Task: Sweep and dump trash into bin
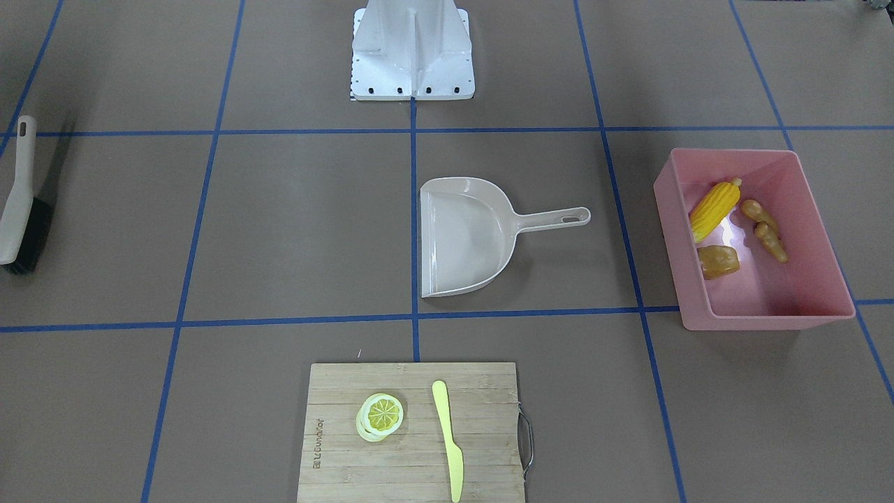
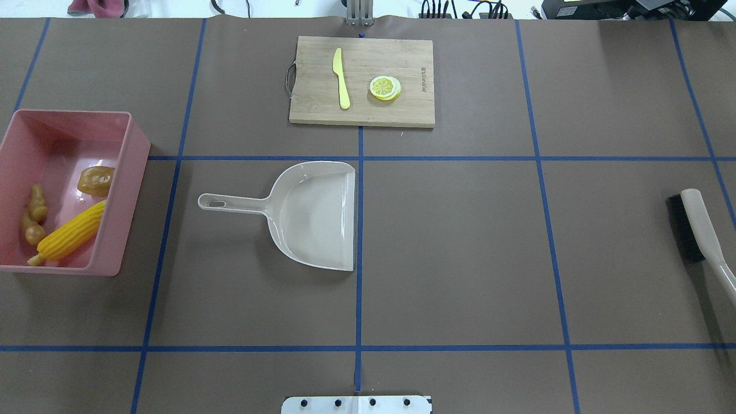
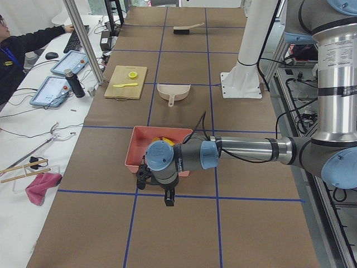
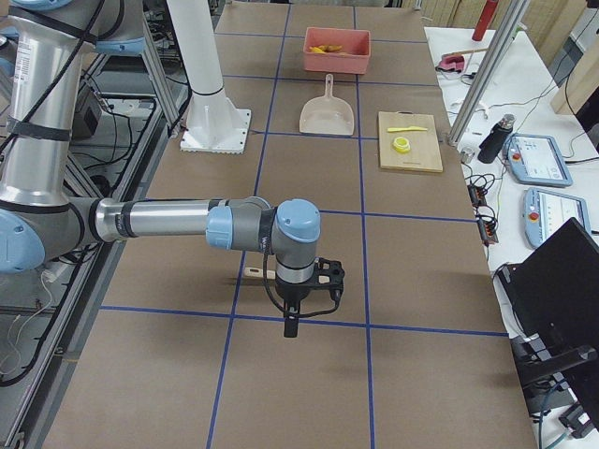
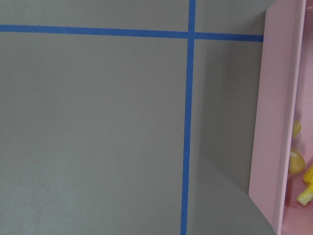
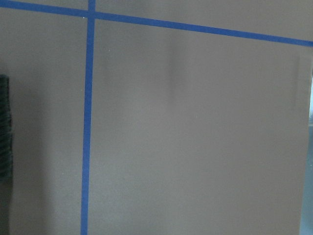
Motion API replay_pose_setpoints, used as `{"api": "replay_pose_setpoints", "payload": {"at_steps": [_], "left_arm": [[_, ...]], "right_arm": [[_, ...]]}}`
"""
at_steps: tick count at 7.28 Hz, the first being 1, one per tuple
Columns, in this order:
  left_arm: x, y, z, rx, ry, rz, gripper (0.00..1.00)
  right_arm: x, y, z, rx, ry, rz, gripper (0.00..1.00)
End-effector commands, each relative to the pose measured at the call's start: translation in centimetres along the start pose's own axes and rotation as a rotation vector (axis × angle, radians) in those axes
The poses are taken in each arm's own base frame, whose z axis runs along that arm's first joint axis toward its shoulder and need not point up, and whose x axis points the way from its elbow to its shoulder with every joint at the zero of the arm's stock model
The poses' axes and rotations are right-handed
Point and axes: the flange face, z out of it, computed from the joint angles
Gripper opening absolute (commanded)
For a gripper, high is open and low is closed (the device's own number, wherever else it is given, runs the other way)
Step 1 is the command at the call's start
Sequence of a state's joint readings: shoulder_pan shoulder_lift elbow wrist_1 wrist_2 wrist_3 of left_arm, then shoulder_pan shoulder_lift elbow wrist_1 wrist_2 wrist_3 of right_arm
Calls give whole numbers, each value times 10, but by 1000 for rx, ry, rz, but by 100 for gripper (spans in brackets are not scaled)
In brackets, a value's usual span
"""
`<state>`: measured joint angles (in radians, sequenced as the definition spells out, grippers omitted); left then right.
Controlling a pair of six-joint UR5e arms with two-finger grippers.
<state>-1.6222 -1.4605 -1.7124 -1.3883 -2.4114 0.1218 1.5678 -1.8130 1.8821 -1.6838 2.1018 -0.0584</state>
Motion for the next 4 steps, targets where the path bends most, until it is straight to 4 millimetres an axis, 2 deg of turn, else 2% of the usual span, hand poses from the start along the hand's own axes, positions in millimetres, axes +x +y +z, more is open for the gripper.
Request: {"api": "replay_pose_setpoints", "payload": {"at_steps": [1, 4], "left_arm": [[0, 0, 0, -1, 0, 1, 99], [-1, 1, 1, -6, 1, -6, 99]], "right_arm": [[1, 2, 2, -6, 0, 3, 100], [3, 12, 3, -14, -2, 14, 100]]}}
